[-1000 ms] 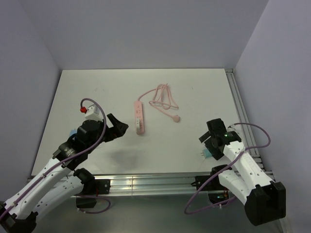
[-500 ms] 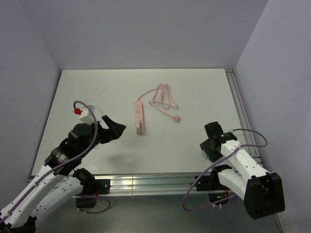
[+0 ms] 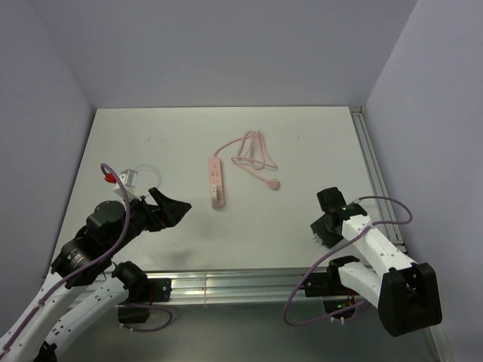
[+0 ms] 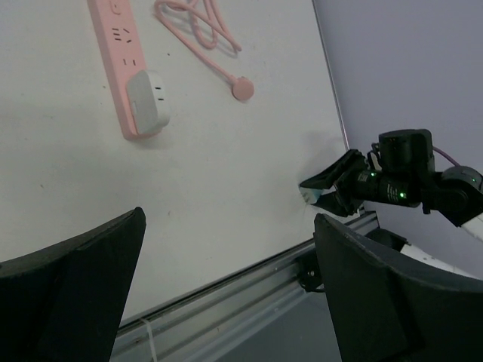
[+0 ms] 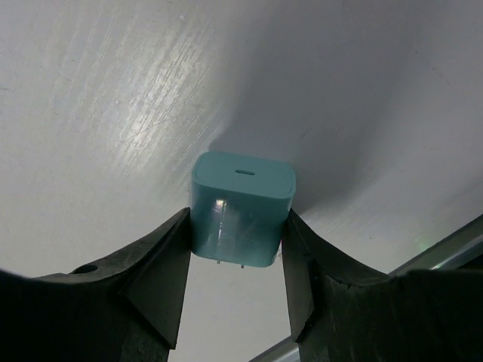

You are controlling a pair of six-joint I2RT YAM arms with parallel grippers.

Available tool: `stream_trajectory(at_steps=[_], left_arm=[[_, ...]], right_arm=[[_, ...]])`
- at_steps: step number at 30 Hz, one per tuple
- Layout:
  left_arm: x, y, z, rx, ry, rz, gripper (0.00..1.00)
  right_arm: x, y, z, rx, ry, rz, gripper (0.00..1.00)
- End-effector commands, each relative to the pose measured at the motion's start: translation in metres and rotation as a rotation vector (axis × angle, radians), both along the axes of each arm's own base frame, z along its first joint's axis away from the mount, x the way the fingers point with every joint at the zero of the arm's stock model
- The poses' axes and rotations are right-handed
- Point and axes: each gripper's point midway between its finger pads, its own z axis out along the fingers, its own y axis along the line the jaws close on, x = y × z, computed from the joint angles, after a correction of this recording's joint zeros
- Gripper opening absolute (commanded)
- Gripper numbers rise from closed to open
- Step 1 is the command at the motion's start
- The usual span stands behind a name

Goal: Insert the plug

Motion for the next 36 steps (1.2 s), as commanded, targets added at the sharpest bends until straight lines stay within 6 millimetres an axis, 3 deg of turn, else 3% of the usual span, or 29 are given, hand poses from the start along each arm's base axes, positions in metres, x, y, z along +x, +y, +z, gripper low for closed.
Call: stream_trajectory(at_steps=[1, 7, 10, 12, 13, 14, 17, 19, 23, 26, 30, 34, 36], left_arm=[[-0.017, -0.006, 0.02, -0.051, -0.015, -0.082, 1.0], [-0.028, -0.005, 0.034, -0.072, -0.065, -0.125, 0.99], [-0.03, -0.011, 0.039, -0.107, -0.082, -0.153, 1.0], [-0.029, -0.02, 0.032, -0.135, -0.056, -0.182, 0.99], [-0.028, -0.027, 0.039, -0.17, -0.08, -0.208, 0.98], [-0.029, -0.037, 0.028, -0.181, -0.039, -0.243, 0.98], [-0.021, -0.057, 0.019, -0.225, -0.016, -0.292, 0.95], [-0.016, -0.064, 0.015, -0.242, -0.012, -0.308, 0.92], [-0.005, -0.072, 0.014, -0.303, -0.006, -0.286, 0.9], [-0.001, -0.069, 0.012, -0.314, -0.035, -0.262, 0.88], [0.006, -0.07, 0.014, -0.329, -0.089, -0.246, 0.85], [0.012, -0.084, 0.029, -0.36, -0.173, -0.308, 0.8], [0.019, -0.089, 0.027, -0.323, -0.178, -0.305, 0.8]], right_arm=[[0.016, -0.001, 0.009, -0.017, -0.046, 0.058, 0.0], [0.043, 0.014, 0.029, 0.021, -0.144, 0.165, 0.0], [0.063, 0.038, 0.051, 0.068, -0.239, 0.281, 0.0], [0.077, 0.057, 0.067, 0.105, -0.312, 0.343, 0.0], [0.079, 0.069, 0.073, 0.145, -0.331, 0.375, 0.0], [0.088, 0.087, 0.084, 0.179, -0.377, 0.424, 0.0], [0.104, 0.136, 0.112, 0.288, -0.463, 0.544, 0.0], [0.109, 0.183, 0.143, 0.375, -0.558, 0.695, 0.0], [0.103, 0.236, 0.188, 0.432, -0.704, 0.967, 0.0], [0.096, 0.255, 0.216, 0.496, -0.818, 1.091, 0.0], [0.084, 0.269, 0.233, 0.577, -0.883, 1.214, 0.0], [0.076, 0.278, 0.247, 0.65, -0.917, 1.255, 0.0], [0.07, 0.279, 0.25, 0.693, -0.919, 1.249, 0.0]])
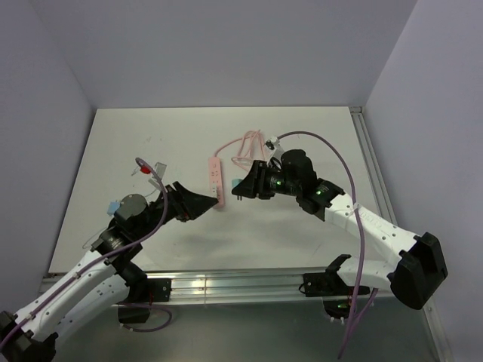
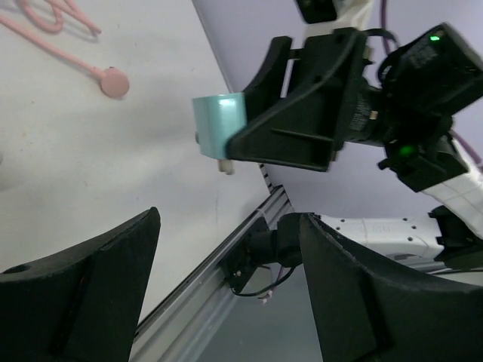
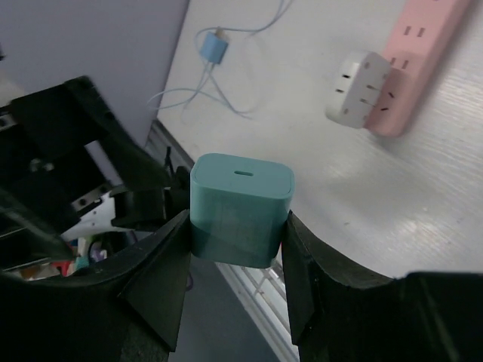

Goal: Insert the plug

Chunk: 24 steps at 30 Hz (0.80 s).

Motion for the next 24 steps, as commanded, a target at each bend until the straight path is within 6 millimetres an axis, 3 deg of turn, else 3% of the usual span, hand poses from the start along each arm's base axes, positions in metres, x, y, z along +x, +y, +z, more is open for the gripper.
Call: stream_trajectory(at_steps=[1, 4, 8, 13, 24], left_arm=[[0.01, -0.01, 0.026, -0.022, -0.126, -0.01, 0.8], [0.014, -0.011, 0.035, 0.003, -0.144, 0.012, 0.81], [0.022, -0.009, 0.054, 0.018, -0.145, 0.047, 0.82], [0.024, -0.014, 0.043, 0.071, -0.073, 0.03, 0.82], [0.013, -0.035, 0.026, 0.087, -0.025, -0.111, 0.82]], right_arm=[[-0.012, 0.016, 0.055, 0.166, -0.128, 0.125, 0.0], [-0.025, 0.013, 0.066, 0.185, -0.17, 0.174, 0.0], [-0.042, 0.006, 0.062, 0.156, -0.273, 0.274, 0.0], [-0.062, 0.0, 0.052, 0.151, -0.334, 0.359, 0.0], [-0.064, 0.005, 0.031, 0.039, -0.342, 0.387, 0.0]])
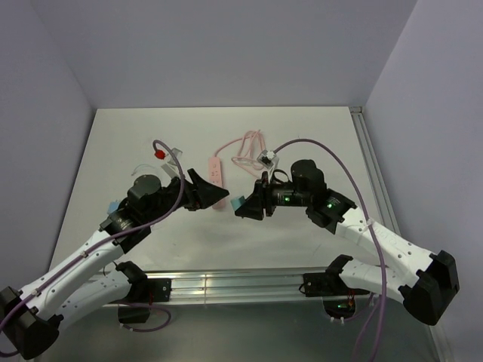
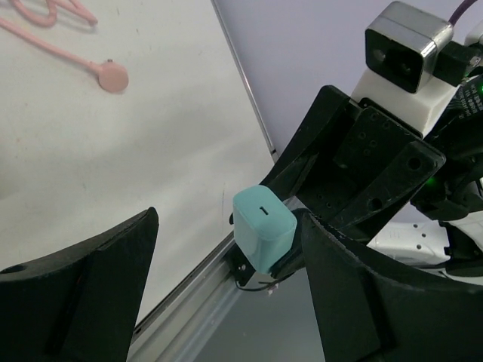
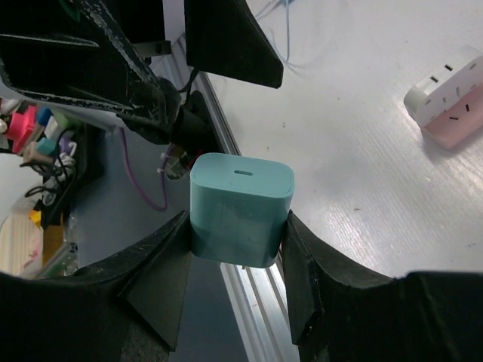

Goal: Insert the plug

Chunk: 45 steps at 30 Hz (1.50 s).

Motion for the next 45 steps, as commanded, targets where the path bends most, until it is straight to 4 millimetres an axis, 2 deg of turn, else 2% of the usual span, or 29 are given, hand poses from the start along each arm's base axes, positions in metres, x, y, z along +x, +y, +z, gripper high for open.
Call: stream_trajectory(at_steps=[1, 5, 8, 17, 24, 33, 35, 37, 38, 40, 41, 42, 43, 45], left_arm=[[-0.008, -0.009, 0.013, -0.014, -0.032, -0.076, 0.82], [-0.011, -0.014, 0.002, 0.0, 0.002, -0.111, 0.81], [-0.011, -0.017, 0.004, -0.014, -0.009, -0.123, 0.8], [-0.013, -0.021, -0.007, -0.007, 0.011, -0.138, 0.73], [-0.015, -0.027, -0.013, 0.001, 0.028, -0.155, 0.62], [-0.018, -0.032, -0.021, 0.023, 0.046, -0.171, 0.54], [-0.019, -0.033, -0.022, 0.025, 0.05, -0.174, 0.49], [-0.019, -0.034, -0.023, 0.025, 0.05, -0.179, 0.39], [-0.019, -0.034, -0.023, 0.025, 0.05, -0.179, 0.28], [-0.02, -0.034, -0.023, 0.026, 0.048, -0.184, 0.14], [-0.02, -0.035, -0.023, 0.026, 0.048, -0.185, 0.0], [-0.02, -0.034, -0.024, 0.028, 0.049, -0.187, 0.0], [-0.02, -0.034, -0.023, 0.026, 0.045, -0.189, 0.0], [-0.021, -0.034, -0.025, 0.027, 0.048, -0.192, 0.0]], right_arm=[[0.003, 0.006, 0.005, -0.018, -0.055, 0.003, 0.0], [0.002, 0.013, 0.001, -0.044, -0.065, -0.003, 0.0], [0.003, 0.017, -0.001, -0.054, -0.067, -0.01, 0.0], [0.003, 0.023, 0.008, -0.037, -0.08, -0.03, 0.0], [0.006, 0.026, 0.012, -0.032, -0.092, -0.045, 0.0], [0.009, 0.029, 0.014, -0.051, -0.11, -0.063, 0.0], [0.009, 0.03, 0.014, -0.054, -0.114, -0.065, 0.0], [0.007, 0.031, 0.013, -0.06, -0.117, -0.06, 0.0], [0.007, 0.031, 0.012, -0.064, -0.117, -0.062, 0.02], [0.006, 0.031, 0.009, -0.072, -0.116, -0.059, 0.07], [0.007, 0.031, 0.008, -0.076, -0.115, -0.06, 0.11], [0.006, 0.029, 0.007, -0.085, -0.115, -0.057, 0.15], [0.007, 0.029, 0.005, -0.093, -0.115, -0.058, 0.29], [0.006, 0.027, 0.005, -0.103, -0.121, -0.058, 0.43]])
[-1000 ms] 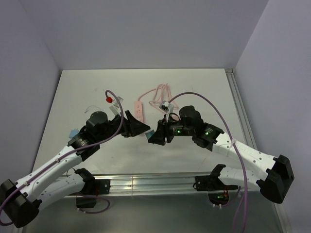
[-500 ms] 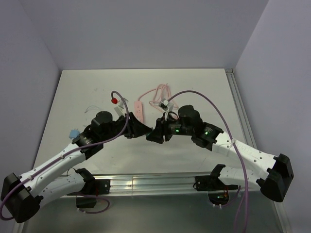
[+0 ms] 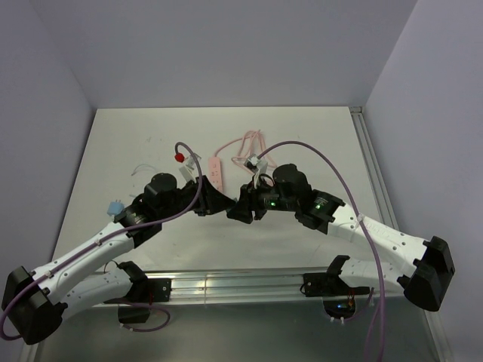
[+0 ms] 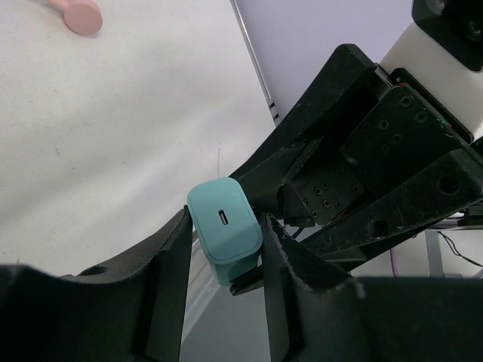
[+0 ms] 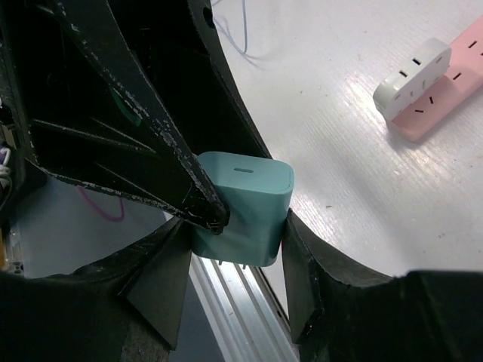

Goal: Insert the plug

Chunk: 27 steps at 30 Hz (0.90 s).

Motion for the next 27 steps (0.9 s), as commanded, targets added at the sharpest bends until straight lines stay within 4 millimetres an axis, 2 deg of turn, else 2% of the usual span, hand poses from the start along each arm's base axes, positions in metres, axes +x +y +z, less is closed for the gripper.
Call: stream_trajectory(at_steps=[1, 5, 7, 16, 17, 19, 21, 22, 27], left_arm=[[-0.006, -0.004, 0.008, -0.029, -0.043, -0.044, 0.0], [-0.007, -0.003, 0.006, -0.018, -0.042, -0.045, 0.0], [-0.006, -0.002, 0.006, -0.006, -0.049, -0.042, 0.0], [-0.014, 0.003, 0.015, -0.009, -0.099, -0.066, 0.0], [-0.017, 0.005, 0.008, 0.011, -0.091, -0.08, 0.0], [-0.022, 0.006, 0.013, 0.001, -0.112, -0.097, 0.0], [-0.03, 0.006, 0.016, -0.014, -0.134, -0.139, 0.0], [-0.032, 0.006, 0.018, -0.019, -0.138, -0.153, 0.0], [-0.046, 0.005, 0.035, -0.07, -0.204, -0.227, 0.0]], right_arm=[[0.001, 0.006, 0.027, 0.037, -0.069, 0.021, 0.52], [0.0, 0.002, 0.023, 0.015, -0.07, 0.026, 0.68], [-0.003, 0.0, 0.021, 0.005, -0.065, 0.035, 0.73], [-0.015, -0.013, 0.032, 0.007, -0.079, 0.075, 0.74], [-0.019, -0.016, 0.032, 0.004, -0.08, 0.095, 0.74], [-0.019, -0.022, 0.036, 0.016, -0.083, 0.098, 0.73], [-0.03, -0.024, 0.039, 0.051, -0.06, 0.167, 0.73], [-0.025, -0.029, 0.043, 0.073, -0.054, 0.161, 0.72], [-0.026, -0.034, 0.058, 0.183, 0.0, 0.215, 0.67]])
